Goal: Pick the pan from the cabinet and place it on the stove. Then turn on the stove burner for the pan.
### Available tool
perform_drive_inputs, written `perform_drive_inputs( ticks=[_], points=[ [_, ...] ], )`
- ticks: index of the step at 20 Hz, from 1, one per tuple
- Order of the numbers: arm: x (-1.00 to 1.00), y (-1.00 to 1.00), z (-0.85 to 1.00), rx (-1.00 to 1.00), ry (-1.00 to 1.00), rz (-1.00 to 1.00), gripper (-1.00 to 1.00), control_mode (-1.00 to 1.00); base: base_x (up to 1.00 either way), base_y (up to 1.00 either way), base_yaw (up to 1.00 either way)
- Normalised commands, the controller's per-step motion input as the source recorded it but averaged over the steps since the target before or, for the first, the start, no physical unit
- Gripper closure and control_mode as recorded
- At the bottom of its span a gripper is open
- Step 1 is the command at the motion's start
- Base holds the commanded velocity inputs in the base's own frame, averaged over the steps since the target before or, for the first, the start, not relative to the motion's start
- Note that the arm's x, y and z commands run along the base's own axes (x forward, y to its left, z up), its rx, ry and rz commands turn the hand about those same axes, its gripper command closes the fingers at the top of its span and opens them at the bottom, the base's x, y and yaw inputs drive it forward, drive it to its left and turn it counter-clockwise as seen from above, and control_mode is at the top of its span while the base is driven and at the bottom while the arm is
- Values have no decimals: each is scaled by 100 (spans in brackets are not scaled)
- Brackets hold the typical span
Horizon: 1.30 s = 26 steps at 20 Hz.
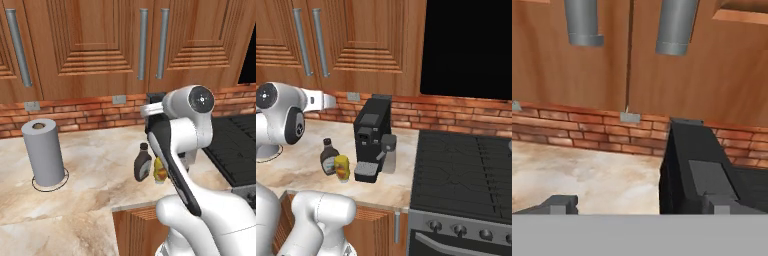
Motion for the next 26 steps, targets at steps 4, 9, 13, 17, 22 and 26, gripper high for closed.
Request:
perform_drive_inputs(
  ticks=[4, 9, 13, 17, 22, 26],
  points=[
    [0, 10, 70, -3, -18, -1, -100, -100, 0, 0, 0],
    [0, 1, 63, -2, -16, -1, -100, -100, 0, 0, 0],
    [0, 0, 52, 0, -19, 0, -100, -100, 0, 0, 0],
    [0, 0, 38, 0, -18, 0, -100, -100, 0, 0, 0],
    [11, 0, 28, 0, -14, 0, -100, -100, 0, 0, 0],
    [22, 0, 22, 2, -14, 2, -100, -100, 0, 0, 0]
  ],
)
